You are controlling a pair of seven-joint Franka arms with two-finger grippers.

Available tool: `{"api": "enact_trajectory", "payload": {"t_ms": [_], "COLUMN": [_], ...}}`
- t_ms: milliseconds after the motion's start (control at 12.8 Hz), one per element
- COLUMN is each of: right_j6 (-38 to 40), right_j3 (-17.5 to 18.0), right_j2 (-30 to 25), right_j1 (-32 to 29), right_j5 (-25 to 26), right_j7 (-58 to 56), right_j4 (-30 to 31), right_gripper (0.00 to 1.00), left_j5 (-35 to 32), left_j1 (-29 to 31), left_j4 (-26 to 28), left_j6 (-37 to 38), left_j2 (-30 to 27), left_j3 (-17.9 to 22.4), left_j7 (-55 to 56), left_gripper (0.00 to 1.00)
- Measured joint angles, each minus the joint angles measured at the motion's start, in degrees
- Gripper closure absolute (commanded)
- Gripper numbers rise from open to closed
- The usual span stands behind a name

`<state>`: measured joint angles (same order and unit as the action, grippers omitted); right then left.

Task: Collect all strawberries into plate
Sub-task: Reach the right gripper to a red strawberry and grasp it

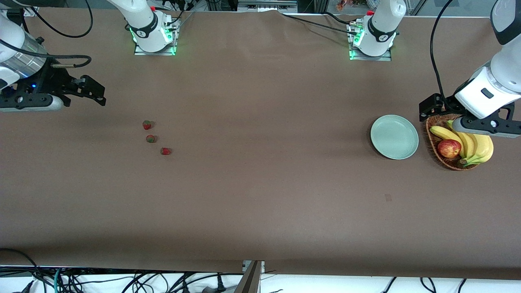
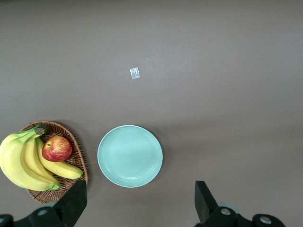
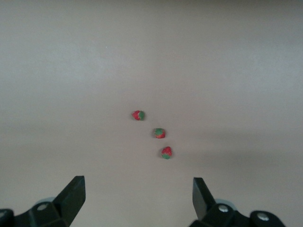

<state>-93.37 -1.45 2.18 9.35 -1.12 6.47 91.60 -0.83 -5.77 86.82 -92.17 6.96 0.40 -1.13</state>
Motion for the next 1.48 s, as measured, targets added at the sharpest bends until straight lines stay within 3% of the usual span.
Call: {"api": "enact_trajectory", "payload": {"t_ms": [468, 702, 1247, 1481], "right_j6": [-0.5, -1.2, -24.4, -27.6], "right_j3": [0.2, 0.3, 1.2, 1.7], "right_j2": [12.6, 15.1, 27.1, 29.4], "right_j1": [1.3, 3.6, 4.1, 4.3], "right_j5": [0.7, 0.7, 0.6, 0.5], "right_j7": [-0.3, -0.3, -1.3, -1.3], "right_j4": [0.6, 1.0, 10.9, 12.0], "right_gripper": [0.0, 0.0, 0.0, 0.03], "left_j5": [0.0, 0.0, 0.0, 0.0], "left_j1": [0.0, 0.0, 0.0, 0.0], "left_j4": [0.0, 0.0, -0.1, -0.1], "left_j6": [0.0, 0.0, -0.1, -0.1], "left_j2": [0.0, 0.0, 0.0, 0.0], "left_j3": [0.0, 0.0, 0.0, 0.0], "left_j7": [0.0, 0.0, 0.0, 0.0], "left_gripper": [0.0, 0.0, 0.0, 0.0]}}
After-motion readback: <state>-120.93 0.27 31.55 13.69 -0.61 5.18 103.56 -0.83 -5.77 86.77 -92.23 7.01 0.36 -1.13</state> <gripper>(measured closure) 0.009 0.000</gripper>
